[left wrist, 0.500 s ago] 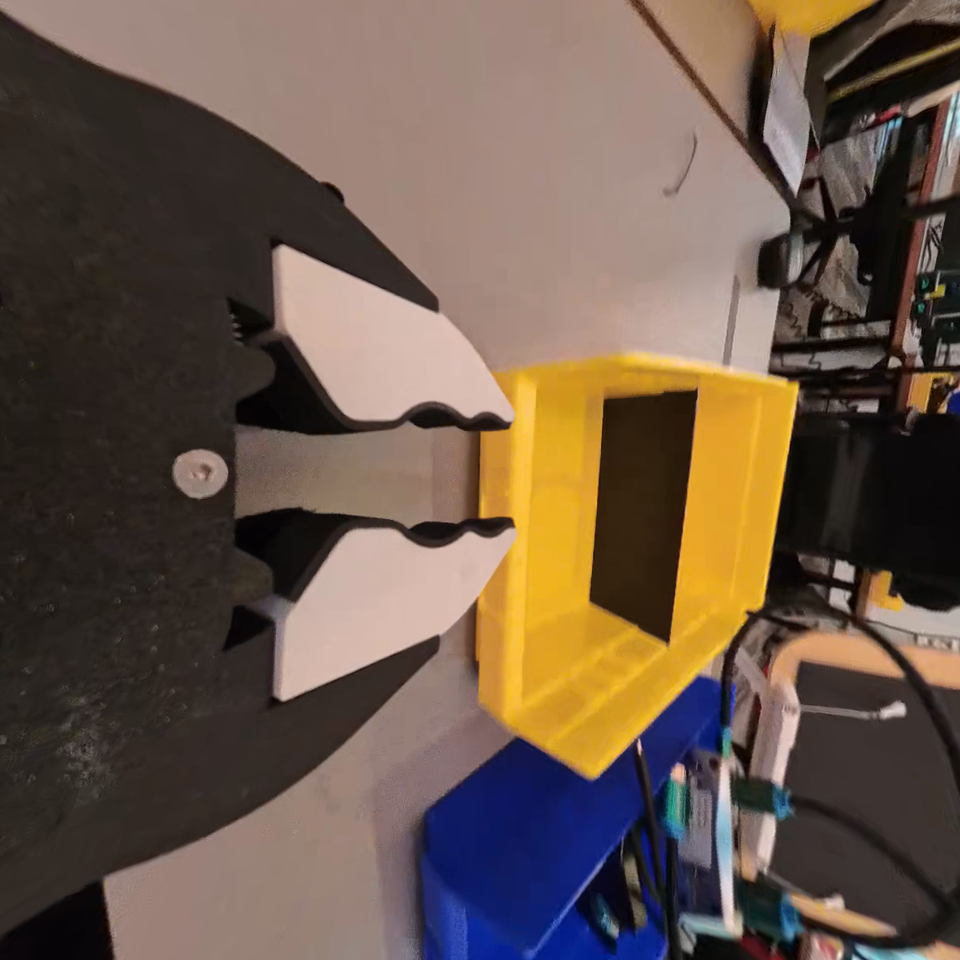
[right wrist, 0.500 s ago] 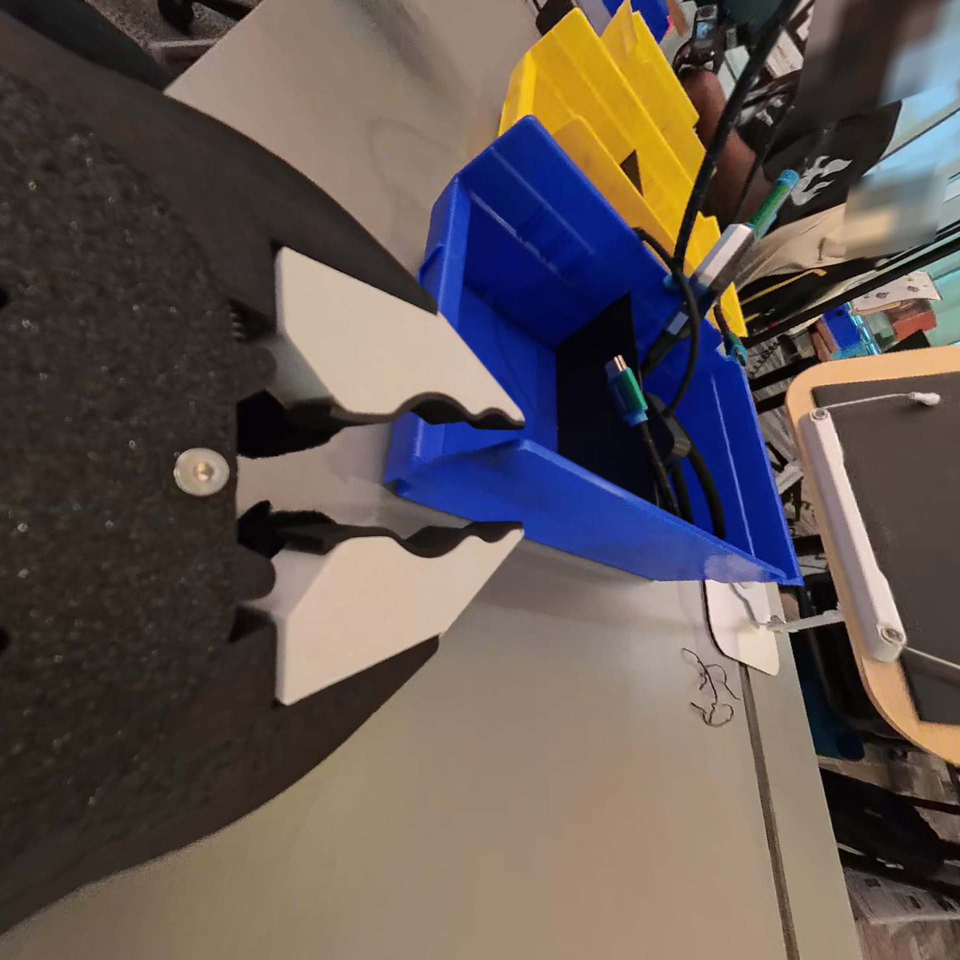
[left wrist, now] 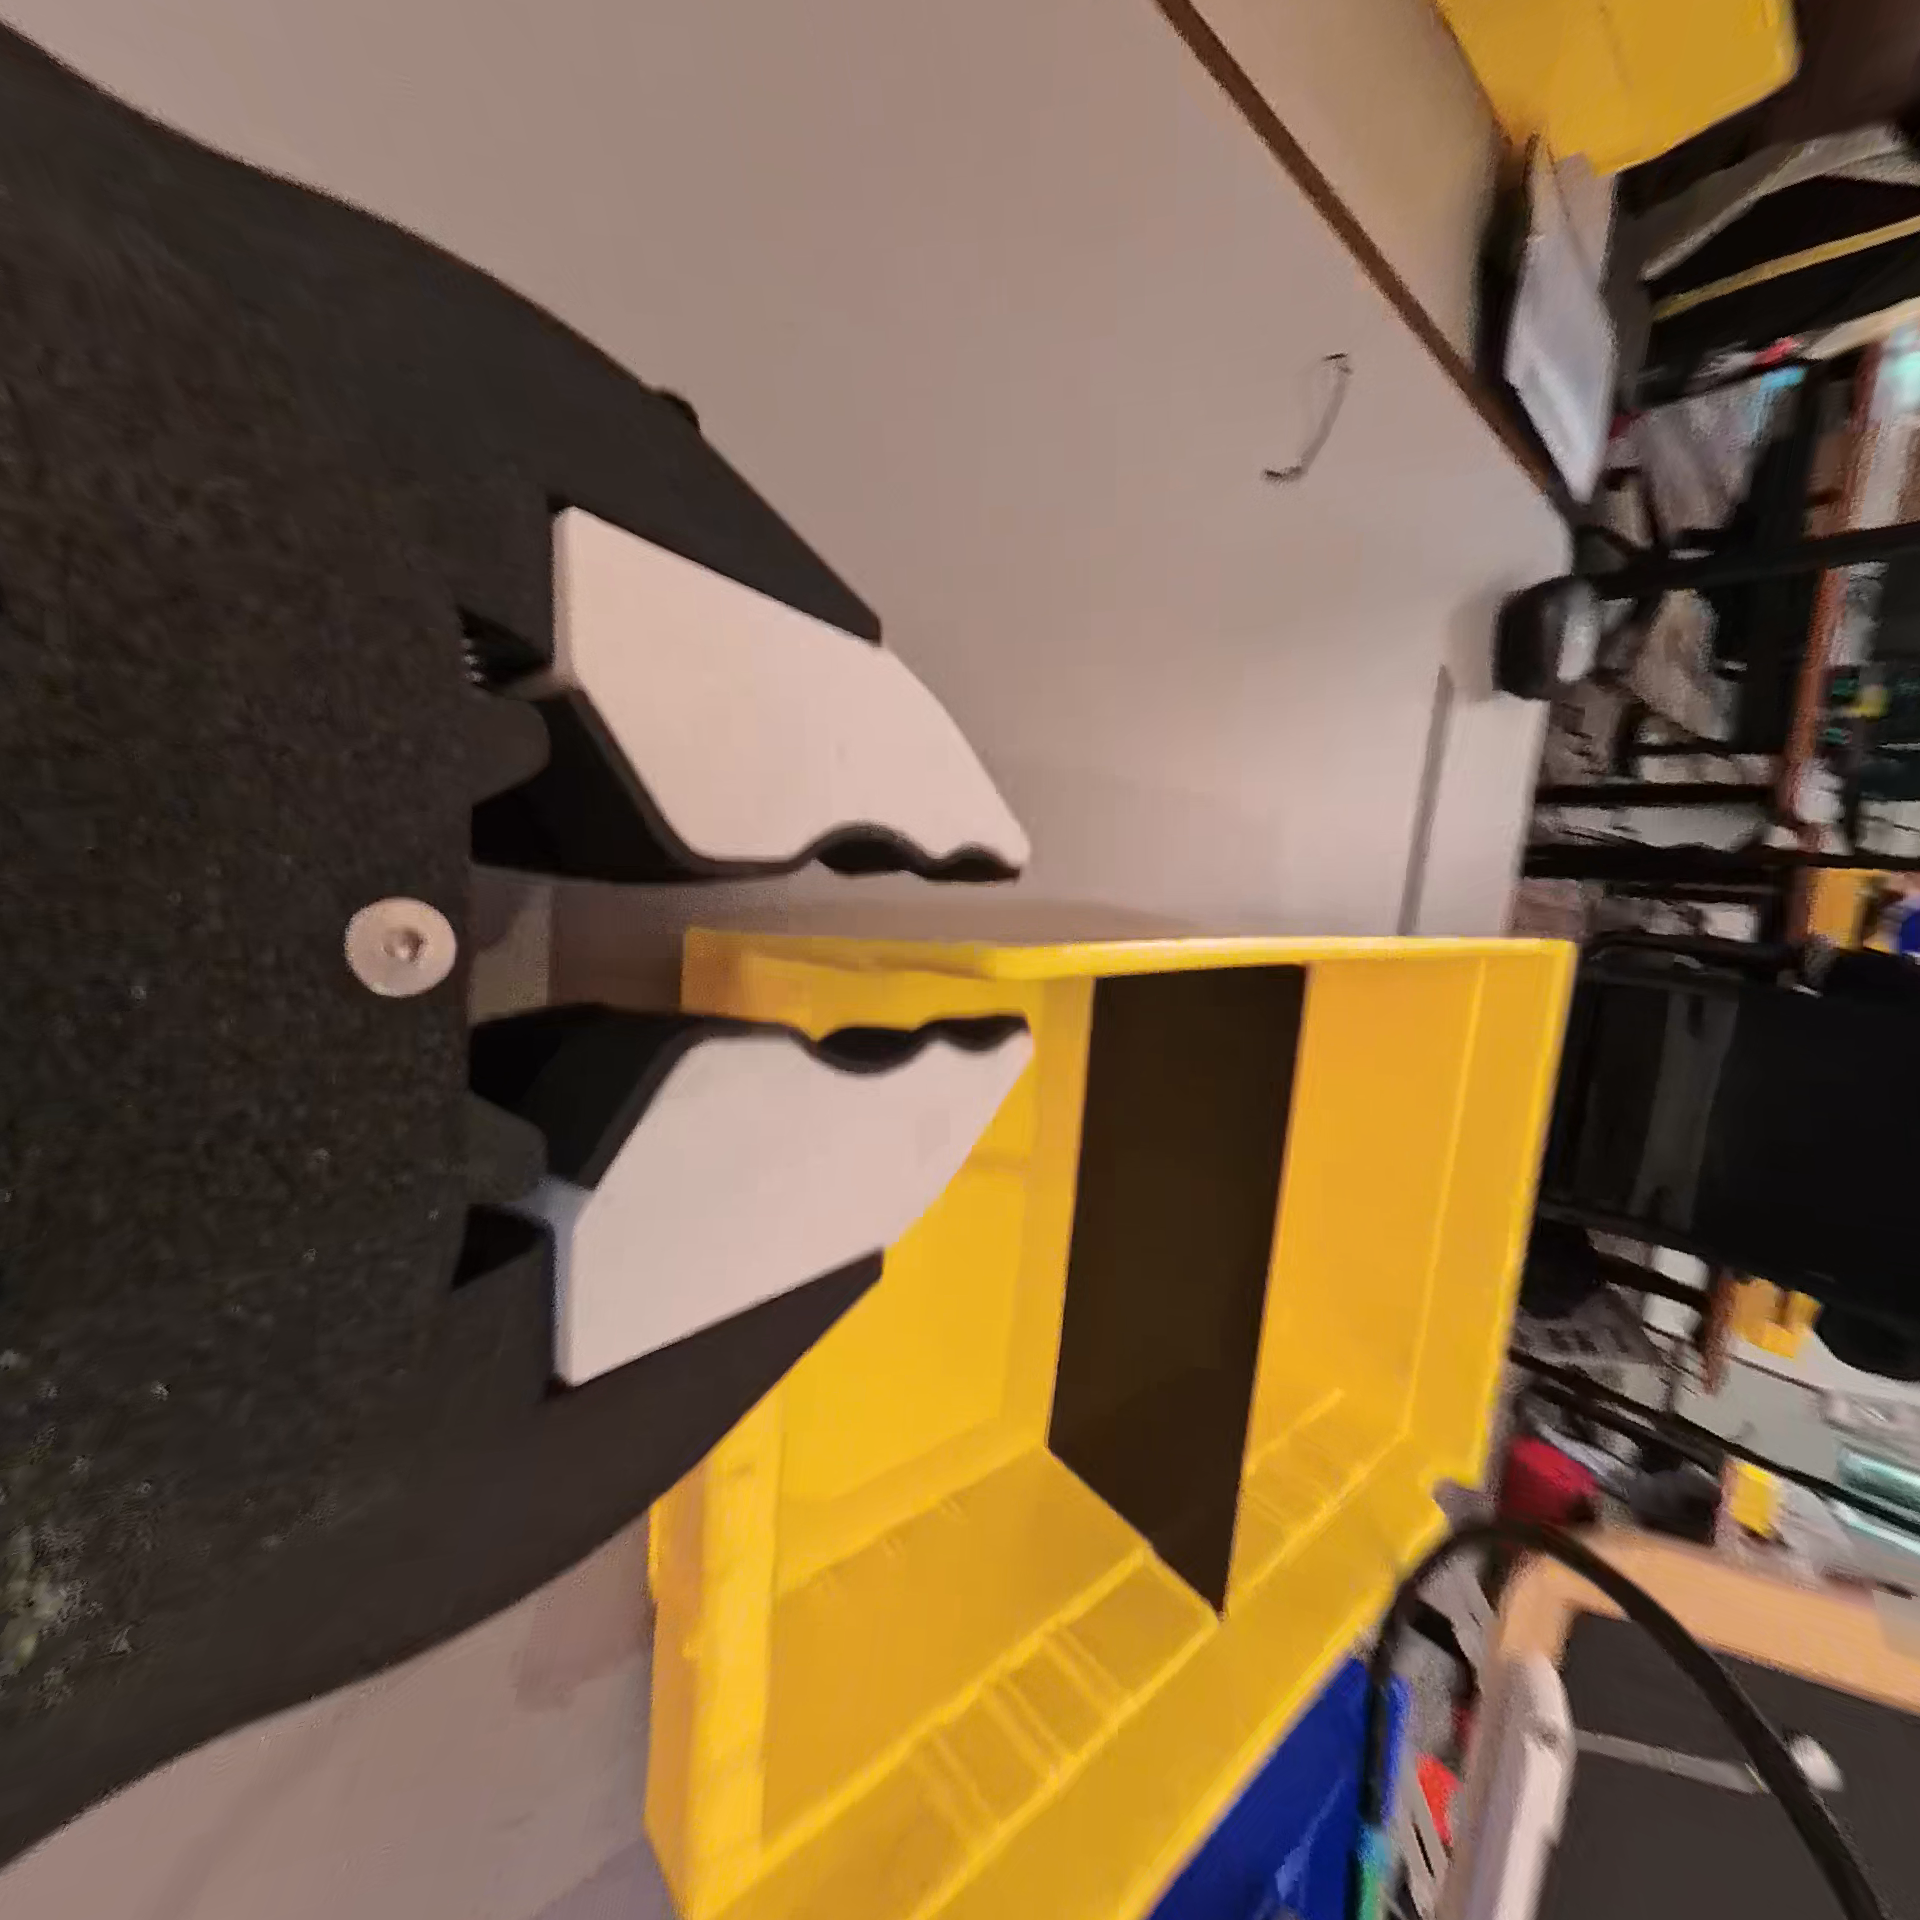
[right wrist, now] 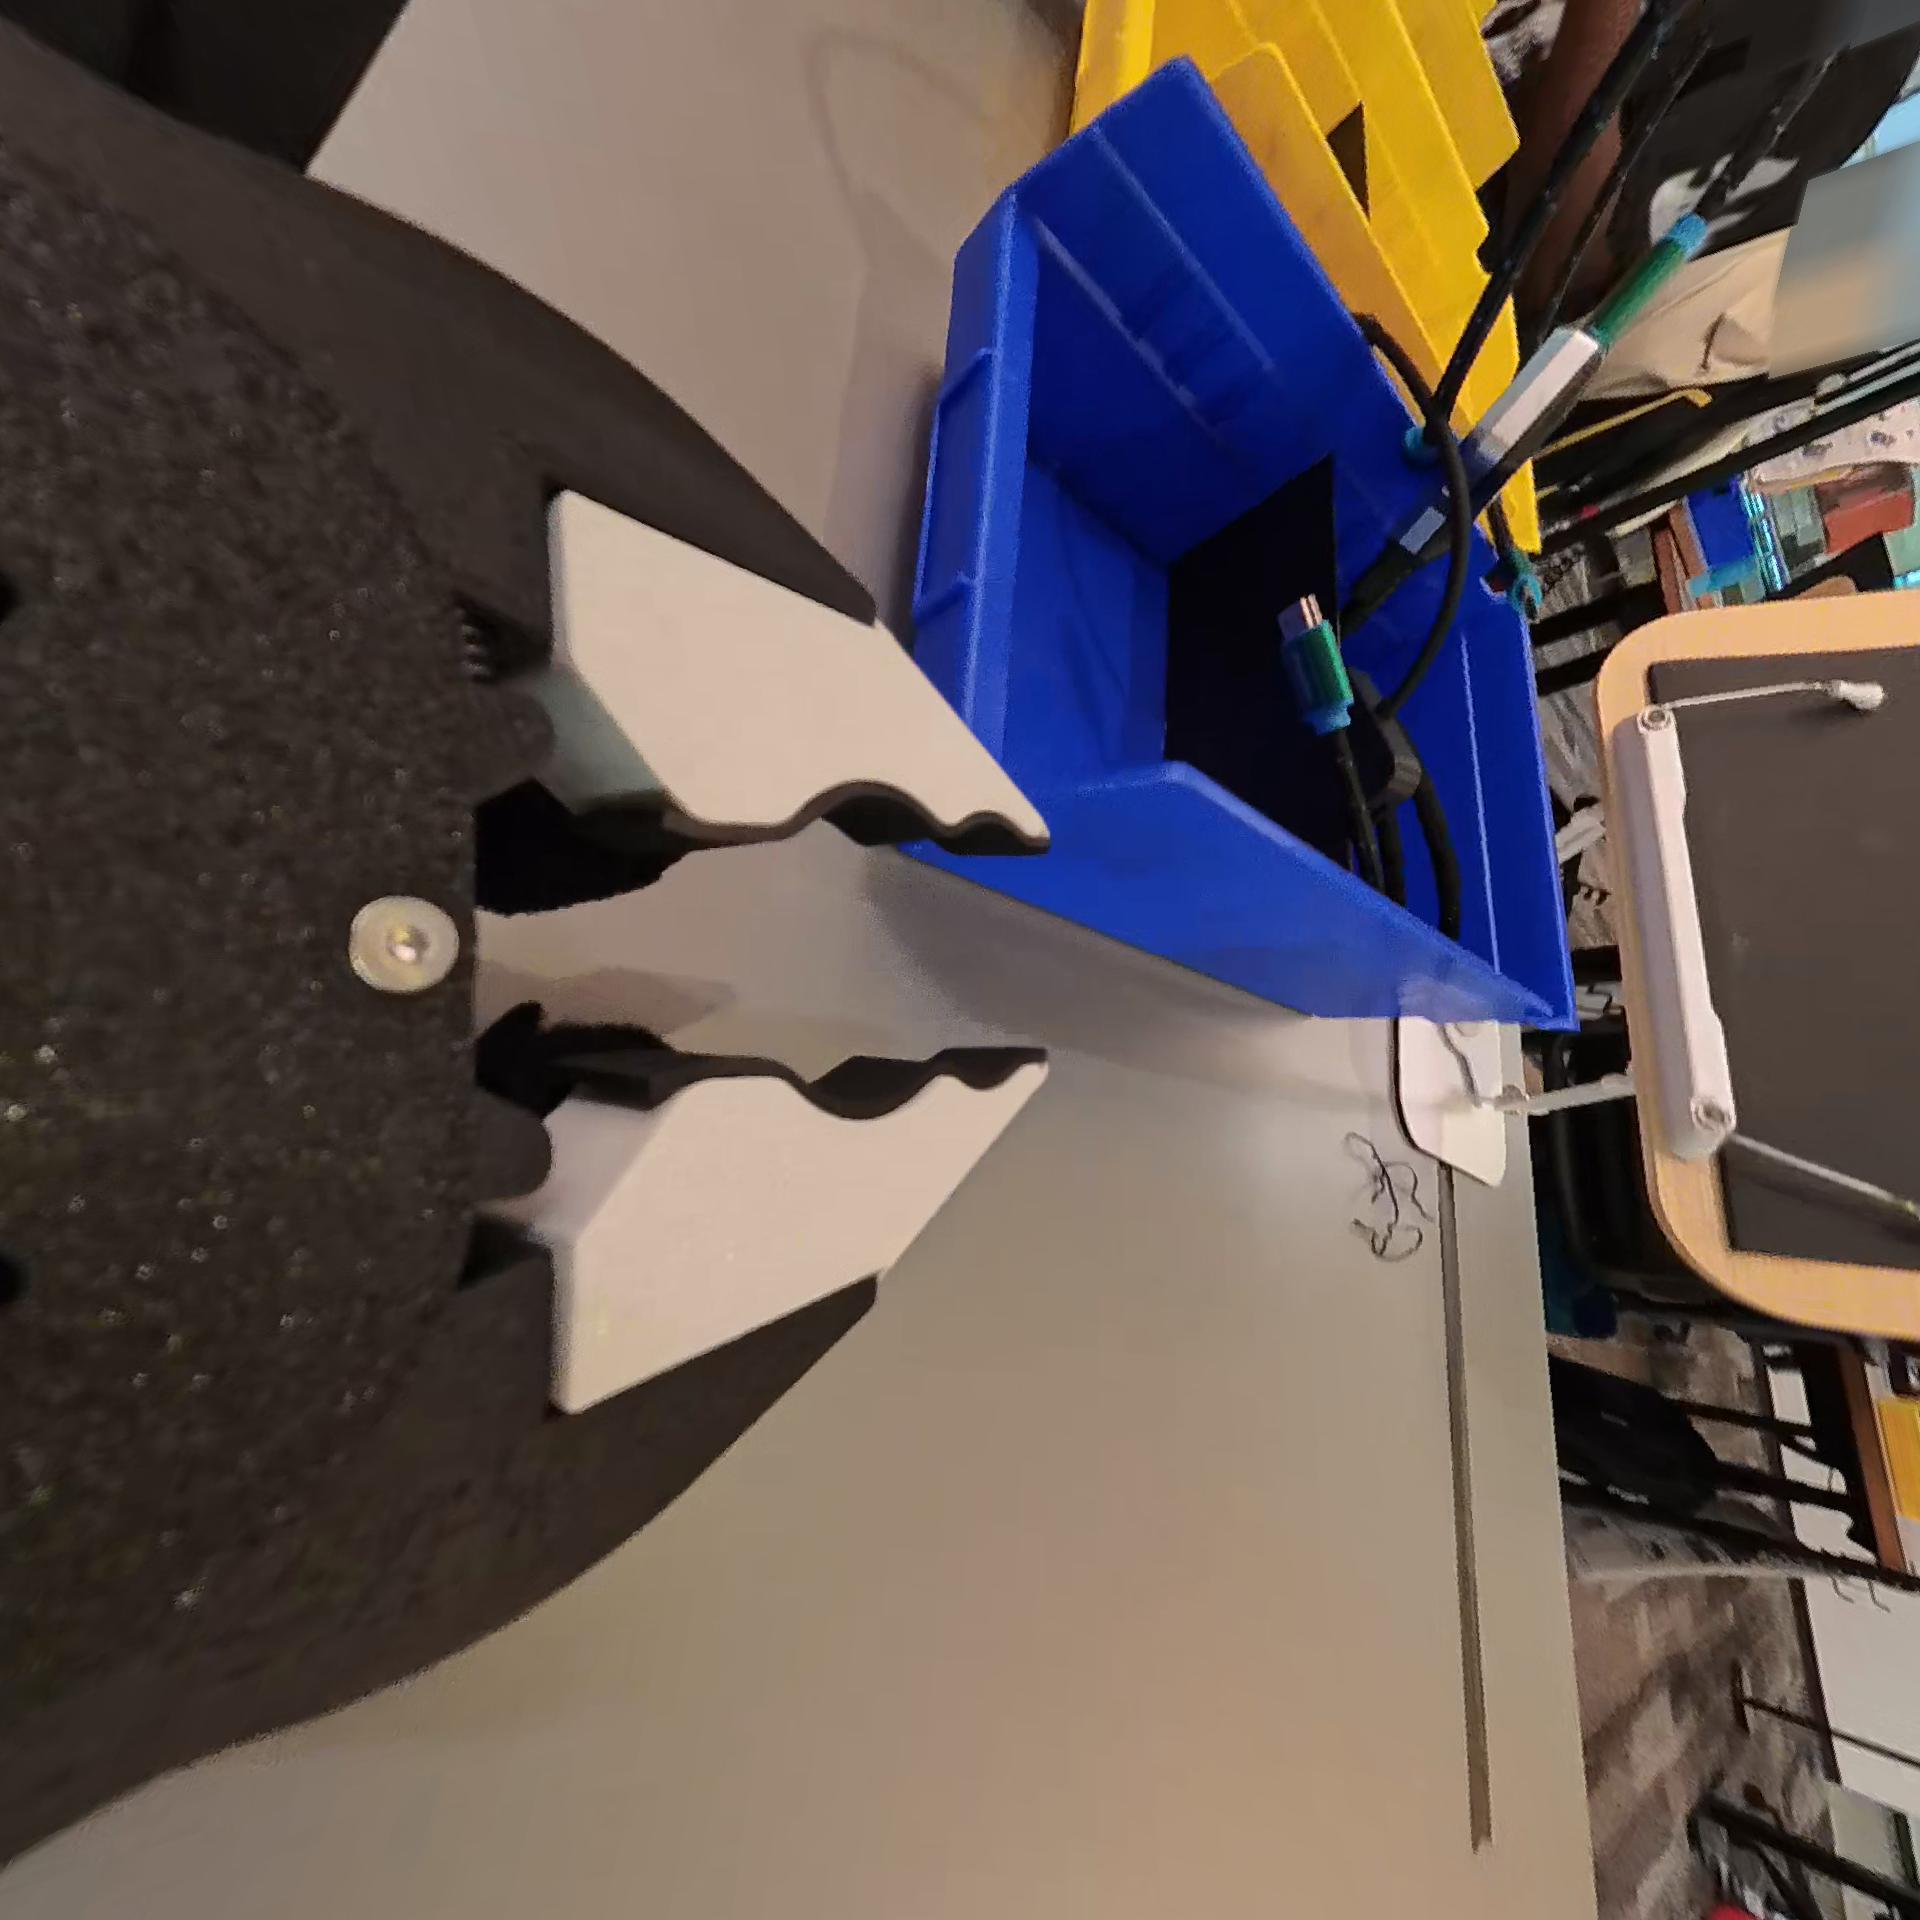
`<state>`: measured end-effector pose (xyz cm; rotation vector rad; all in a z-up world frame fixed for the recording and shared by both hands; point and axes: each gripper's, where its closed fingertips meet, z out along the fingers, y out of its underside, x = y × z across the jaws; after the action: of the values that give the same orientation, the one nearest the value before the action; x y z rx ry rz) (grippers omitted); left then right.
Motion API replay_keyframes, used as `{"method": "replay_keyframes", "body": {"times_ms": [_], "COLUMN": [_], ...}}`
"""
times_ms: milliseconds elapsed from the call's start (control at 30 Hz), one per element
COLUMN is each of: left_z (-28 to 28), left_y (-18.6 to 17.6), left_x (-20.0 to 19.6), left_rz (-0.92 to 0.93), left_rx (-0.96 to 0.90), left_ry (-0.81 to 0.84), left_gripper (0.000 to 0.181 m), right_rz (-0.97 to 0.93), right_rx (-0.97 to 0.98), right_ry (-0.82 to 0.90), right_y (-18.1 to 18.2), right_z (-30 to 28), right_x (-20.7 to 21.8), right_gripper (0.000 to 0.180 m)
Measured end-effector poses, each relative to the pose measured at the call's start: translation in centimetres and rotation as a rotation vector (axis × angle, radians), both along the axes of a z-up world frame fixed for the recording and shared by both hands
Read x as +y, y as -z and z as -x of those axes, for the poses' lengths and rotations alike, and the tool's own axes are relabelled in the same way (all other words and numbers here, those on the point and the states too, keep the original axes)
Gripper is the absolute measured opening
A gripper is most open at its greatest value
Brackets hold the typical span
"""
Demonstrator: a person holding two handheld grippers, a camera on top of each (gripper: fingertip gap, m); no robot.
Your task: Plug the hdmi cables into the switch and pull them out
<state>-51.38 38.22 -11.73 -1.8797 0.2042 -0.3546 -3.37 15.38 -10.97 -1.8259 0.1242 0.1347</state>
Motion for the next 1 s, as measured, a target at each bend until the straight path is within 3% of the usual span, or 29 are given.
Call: {"method": "replay_keyframes", "body": {"times_ms": [67, 233, 400, 600, 867, 933, 1000], "left_z": [-0.3, -0.3, -0.2, 1.5, 2.3, 2.3, 3.0], "left_y": [0.6, 0.7, 0.8, 1.0, 1.0, 1.0, 0.9], "left_x": [0.3, 0.2, -1.7, -8.9, -18.7, -19.9, -20.9], "left_rz": [0.043, 0.056, 0.052, 0.114, 0.116, 0.115, 0.116], "left_rx": [0.013, -0.004, 0.041, 0.142, 0.169, 0.161, 0.206], "left_ry": [0.016, 0.001, -0.013, -0.096, -0.160, -0.178, -0.220], "left_gripper": [0.005, 0.003, 0.003, 0.003, 0.004, 0.006, 0.006], "right_rz": [-0.005, -0.067, -0.079, -0.050, 0.027, 0.026, 0.066], "right_rx": [0.005, -0.068, -0.018, -0.075, -0.215, -0.165, -0.132], "right_ry": [0.027, 0.056, -0.133, -0.423, -0.320, -0.344, -0.292], "right_y": [-0.2, -1.9, -2.8, -1.7, 1.7, 1.7, 1.6], "right_z": [-0.8, -0.8, 8.7, 24.1, 32.2, 33.5, 33.1], "right_x": [-0.7, -2.1, -2.6, -0.6, 5.8, 6.0, 6.5], "right_gripper": [0.037, 0.037, 0.042, 0.043, 0.047, 0.058, 0.031]}}
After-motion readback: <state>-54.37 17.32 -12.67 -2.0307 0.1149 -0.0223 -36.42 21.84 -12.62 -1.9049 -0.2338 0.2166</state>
